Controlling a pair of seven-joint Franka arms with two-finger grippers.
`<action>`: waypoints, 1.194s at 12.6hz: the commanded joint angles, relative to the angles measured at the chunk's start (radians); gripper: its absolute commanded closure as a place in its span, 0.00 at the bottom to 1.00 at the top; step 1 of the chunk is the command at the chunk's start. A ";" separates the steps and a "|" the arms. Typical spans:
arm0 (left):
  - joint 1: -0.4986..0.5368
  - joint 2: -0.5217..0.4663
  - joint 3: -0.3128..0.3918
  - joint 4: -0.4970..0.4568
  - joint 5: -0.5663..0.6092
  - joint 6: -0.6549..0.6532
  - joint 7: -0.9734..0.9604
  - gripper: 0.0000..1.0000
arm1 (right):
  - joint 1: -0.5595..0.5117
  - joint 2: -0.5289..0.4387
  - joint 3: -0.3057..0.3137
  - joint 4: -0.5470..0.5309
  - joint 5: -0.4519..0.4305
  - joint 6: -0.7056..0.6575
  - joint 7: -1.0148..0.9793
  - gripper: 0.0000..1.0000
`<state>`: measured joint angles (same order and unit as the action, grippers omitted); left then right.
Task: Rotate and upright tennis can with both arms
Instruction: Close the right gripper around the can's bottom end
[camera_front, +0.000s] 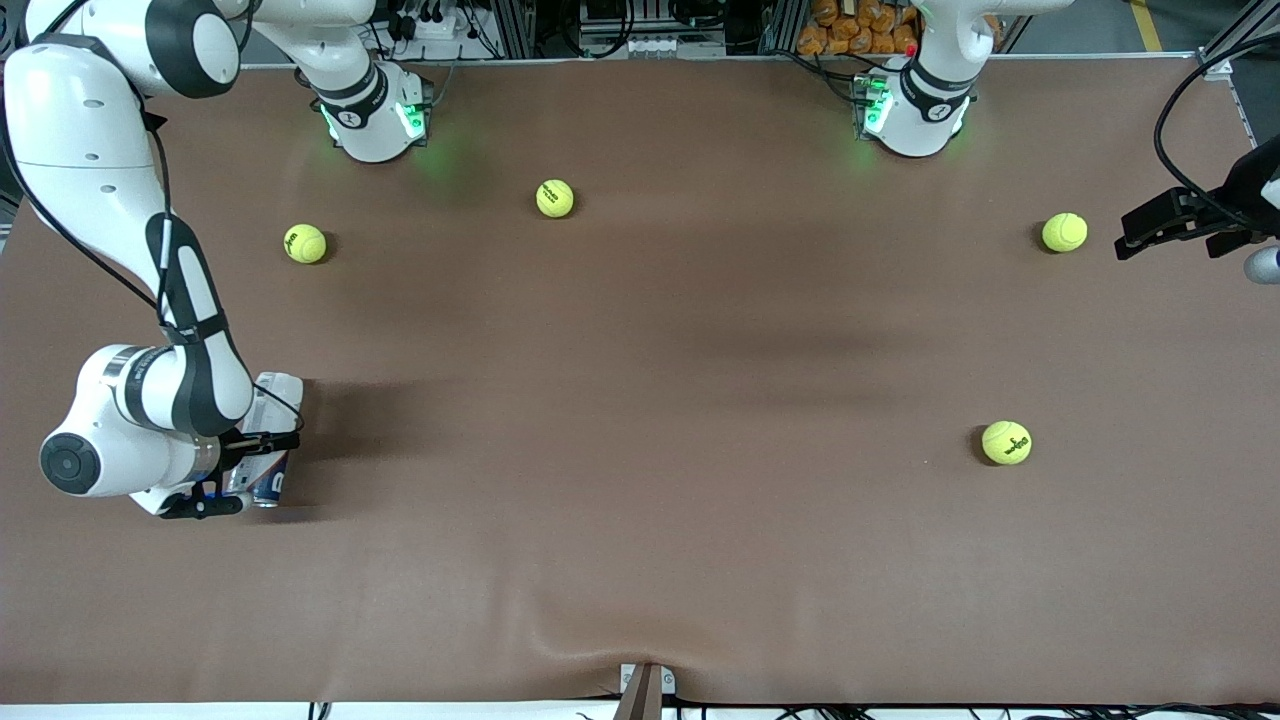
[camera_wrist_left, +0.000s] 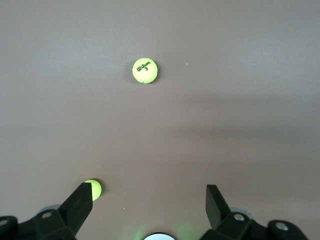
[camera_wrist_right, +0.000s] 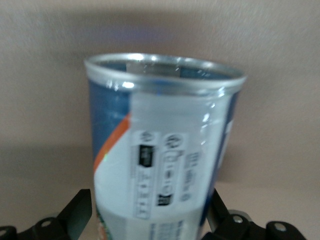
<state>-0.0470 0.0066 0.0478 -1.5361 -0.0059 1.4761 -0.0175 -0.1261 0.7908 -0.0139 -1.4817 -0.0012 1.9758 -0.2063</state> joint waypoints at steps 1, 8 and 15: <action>0.007 -0.010 0.000 -0.001 -0.017 -0.011 0.019 0.00 | -0.013 -0.002 0.012 -0.008 -0.008 -0.015 -0.013 0.00; 0.012 -0.010 0.000 -0.001 -0.017 -0.011 0.025 0.00 | -0.007 -0.005 0.012 -0.003 -0.010 -0.029 -0.114 0.22; 0.013 -0.010 0.000 -0.001 -0.017 -0.011 0.027 0.00 | 0.016 -0.011 0.014 0.006 -0.014 -0.031 -0.131 0.32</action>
<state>-0.0441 0.0066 0.0490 -1.5361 -0.0059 1.4760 -0.0175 -0.1211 0.7881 -0.0068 -1.4791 -0.0013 1.9492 -0.3277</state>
